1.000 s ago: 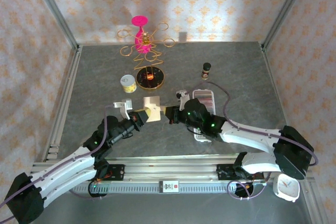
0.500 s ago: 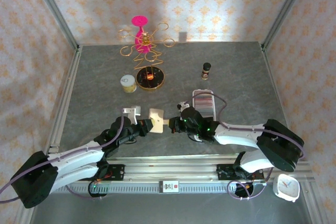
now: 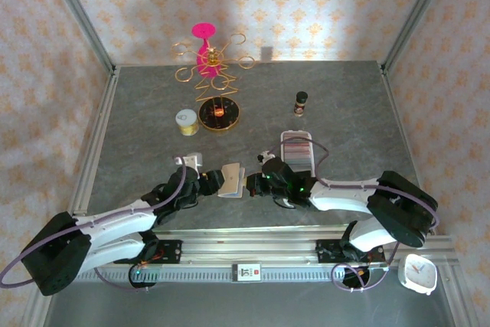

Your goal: Put the credit cards into the card holder

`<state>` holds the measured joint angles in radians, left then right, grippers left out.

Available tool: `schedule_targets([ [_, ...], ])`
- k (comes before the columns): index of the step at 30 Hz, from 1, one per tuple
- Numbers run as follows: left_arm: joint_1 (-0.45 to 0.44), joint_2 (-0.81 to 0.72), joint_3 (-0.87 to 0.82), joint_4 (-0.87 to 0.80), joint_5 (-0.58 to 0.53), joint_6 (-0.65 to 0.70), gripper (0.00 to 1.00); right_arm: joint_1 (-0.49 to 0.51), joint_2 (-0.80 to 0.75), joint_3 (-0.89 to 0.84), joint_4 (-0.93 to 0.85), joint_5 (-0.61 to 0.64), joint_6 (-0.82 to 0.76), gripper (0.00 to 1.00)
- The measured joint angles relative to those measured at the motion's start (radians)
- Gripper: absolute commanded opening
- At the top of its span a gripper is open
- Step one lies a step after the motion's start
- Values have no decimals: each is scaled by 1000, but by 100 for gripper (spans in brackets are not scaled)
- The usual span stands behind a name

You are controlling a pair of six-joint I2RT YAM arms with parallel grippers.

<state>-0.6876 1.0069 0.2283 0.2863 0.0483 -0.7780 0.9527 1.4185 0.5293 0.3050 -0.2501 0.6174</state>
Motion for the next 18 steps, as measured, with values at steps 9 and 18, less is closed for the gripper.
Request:
schedule_targets([
  [9, 0, -58, 27, -13, -32, 19, 76, 0, -56, 2, 3, -8, 0, 0],
  [18, 0, 70, 84, -13, -11, 44, 76, 0, -58, 8, 3, -10, 0, 0],
])
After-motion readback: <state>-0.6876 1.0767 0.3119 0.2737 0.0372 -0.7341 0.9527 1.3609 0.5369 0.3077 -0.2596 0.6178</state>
